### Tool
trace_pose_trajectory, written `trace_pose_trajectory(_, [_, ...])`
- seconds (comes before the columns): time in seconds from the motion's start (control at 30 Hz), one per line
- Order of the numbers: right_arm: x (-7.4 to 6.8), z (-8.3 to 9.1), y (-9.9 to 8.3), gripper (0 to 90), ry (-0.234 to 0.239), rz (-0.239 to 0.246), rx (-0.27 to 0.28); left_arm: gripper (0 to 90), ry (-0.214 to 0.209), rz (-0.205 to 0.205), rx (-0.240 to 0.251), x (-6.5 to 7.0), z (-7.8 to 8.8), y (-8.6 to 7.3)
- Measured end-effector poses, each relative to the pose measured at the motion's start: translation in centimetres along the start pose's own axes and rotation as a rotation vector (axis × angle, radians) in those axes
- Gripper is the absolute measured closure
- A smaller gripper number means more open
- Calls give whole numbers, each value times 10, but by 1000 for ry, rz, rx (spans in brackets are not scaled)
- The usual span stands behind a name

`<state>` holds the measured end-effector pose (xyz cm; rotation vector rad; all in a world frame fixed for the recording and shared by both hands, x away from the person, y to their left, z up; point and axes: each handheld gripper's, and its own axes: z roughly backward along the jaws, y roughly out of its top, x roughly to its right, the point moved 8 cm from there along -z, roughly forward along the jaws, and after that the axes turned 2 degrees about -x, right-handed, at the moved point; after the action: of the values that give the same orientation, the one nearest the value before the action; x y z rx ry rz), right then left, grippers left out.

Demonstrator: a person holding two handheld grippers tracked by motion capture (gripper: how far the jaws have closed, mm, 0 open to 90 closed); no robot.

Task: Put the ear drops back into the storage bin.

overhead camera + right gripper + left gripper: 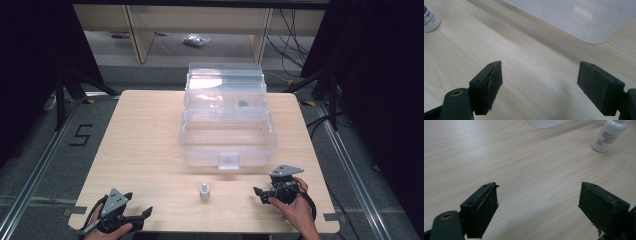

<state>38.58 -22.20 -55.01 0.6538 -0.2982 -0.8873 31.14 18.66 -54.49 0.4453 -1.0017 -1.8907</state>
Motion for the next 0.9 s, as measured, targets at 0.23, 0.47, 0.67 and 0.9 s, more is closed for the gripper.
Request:
trace_pose_trajectory(0.23, [-5,2,1,211,4,-28,-11,149,-6,2,3,-1,1,1])
trace_pose_trajectory(0.47, [-12,3,5,207,28,-8,-12,149,8,5,-1,-2,2,1])
trace_pose_trajectory(0.67, [-26,2,14,205,61,46,-10,149,-3,10,0,-1,1,1])
trace_pose_trajectory(0.9, [-36,-1,22,213,72,115,-18,150,-3,11,4,-1,1,1])
